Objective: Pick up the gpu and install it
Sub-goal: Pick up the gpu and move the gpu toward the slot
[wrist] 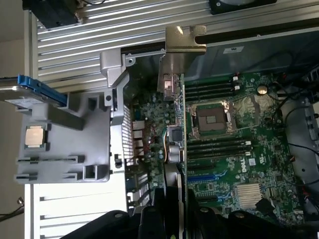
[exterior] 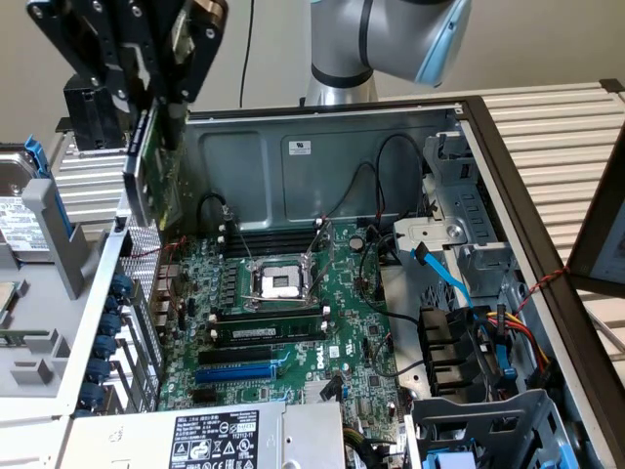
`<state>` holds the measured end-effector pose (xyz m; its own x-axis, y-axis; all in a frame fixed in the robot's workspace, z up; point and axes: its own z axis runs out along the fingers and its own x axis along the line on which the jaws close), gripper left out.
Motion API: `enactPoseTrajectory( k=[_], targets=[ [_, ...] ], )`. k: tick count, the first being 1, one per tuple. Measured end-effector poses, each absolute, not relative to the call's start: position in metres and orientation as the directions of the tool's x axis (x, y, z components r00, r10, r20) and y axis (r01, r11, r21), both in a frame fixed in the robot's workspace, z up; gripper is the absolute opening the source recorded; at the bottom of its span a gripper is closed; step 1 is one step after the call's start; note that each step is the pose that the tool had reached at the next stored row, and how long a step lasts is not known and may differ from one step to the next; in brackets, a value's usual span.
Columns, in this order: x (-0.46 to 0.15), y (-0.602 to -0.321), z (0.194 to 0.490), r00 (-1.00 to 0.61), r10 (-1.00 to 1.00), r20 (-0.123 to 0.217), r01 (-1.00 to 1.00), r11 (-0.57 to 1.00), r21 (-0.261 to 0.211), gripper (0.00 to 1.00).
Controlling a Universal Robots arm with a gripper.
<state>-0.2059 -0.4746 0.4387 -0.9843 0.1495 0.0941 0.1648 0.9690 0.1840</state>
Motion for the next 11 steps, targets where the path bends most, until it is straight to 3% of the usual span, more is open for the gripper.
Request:
enactPoseTrajectory(
  k=[11],
  targets=[
    [-0.156,-0.478,0.439,-0.984,0.150,0.099,0.166,0.969,0.181,0.28]
  ],
)
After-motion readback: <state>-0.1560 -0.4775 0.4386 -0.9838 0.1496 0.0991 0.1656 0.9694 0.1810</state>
